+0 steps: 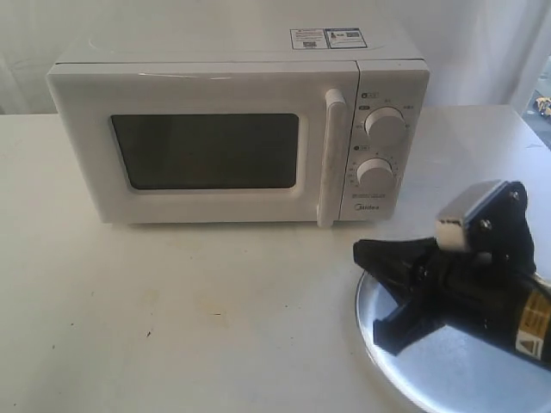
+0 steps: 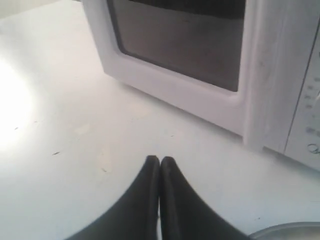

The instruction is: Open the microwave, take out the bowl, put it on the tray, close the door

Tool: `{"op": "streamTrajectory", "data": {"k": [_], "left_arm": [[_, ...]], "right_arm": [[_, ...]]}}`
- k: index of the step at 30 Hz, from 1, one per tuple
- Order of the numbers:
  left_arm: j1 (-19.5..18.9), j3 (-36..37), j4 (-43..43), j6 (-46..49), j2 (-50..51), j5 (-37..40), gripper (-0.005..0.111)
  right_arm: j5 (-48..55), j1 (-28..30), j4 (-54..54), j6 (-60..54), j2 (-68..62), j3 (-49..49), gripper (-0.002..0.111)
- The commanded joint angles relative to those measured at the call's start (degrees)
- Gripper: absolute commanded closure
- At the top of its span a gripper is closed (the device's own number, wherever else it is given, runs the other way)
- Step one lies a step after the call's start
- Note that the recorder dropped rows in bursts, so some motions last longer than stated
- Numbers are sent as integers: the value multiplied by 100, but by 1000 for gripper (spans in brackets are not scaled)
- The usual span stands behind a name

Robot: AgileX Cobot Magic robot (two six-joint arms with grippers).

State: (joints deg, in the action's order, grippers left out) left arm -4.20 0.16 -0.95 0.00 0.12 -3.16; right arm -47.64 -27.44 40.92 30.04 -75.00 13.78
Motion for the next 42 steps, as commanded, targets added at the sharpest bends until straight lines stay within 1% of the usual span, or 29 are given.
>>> {"op": "streamTrajectory", "data": {"k": [1, 5, 12, 14, 15, 17, 19, 21, 27, 32, 34, 35, 37, 38, 40, 42], "left_arm": [[23, -16, 45, 0, -12, -22, 107], [23, -16, 45, 0, -12, -22, 107], [9, -16, 45, 0, -12, -22, 107], [9, -16, 45, 0, -12, -22, 107], [9, -16, 45, 0, -12, -22, 107], [9, -16, 45, 0, -12, -22, 107], [9, -16, 45, 0, -12, -22, 107], [9, -16, 45, 0, -12, -22, 107], [9, -16, 45, 0, -12, -22, 107], [9, -16, 45, 0, -12, -22, 107], [9, -16, 45, 0, -12, -22, 107], [9, -16, 45, 0, -12, -22, 107], [9, -16, 45, 0, -12, -22, 107], [9, -16, 45, 0, -12, -22, 107], [9, -16, 45, 0, -12, -22, 107], [9, -16, 45, 0, -12, -22, 107]], "right_arm": [[-803, 9, -227, -435, 25, -363, 108], [-1077, 9, -228, -435, 25, -256, 108], [-956, -1, -202, -446, -153, -70, 108], [-1023, -1, -202, -577, -181, -67, 108], [-1065, -1, -293, -815, -191, -55, 108], [-1052, -1, -888, -1340, -191, -55, 108], [-864, -1, -1901, -1995, -191, -43, 108], [-612, -1, -2637, -2637, -205, 47, 108], [-135, 10, -2687, -2791, -629, 659, 108], [-146, 36, -2446, -2768, -994, 922, 108], [-236, 193, -2307, -2606, -1061, 907, 108], [-365, 344, -2069, -2442, -1076, 883, 108], [-693, 758, -1236, -1836, -1087, 872, 108], [-979, 998, -587, -1430, -1085, 897, 108], [-1634, 1471, 304, -772, -1140, 927, 108], [-1921, 1838, 1061, -509, -1231, 1039, 108]]}}
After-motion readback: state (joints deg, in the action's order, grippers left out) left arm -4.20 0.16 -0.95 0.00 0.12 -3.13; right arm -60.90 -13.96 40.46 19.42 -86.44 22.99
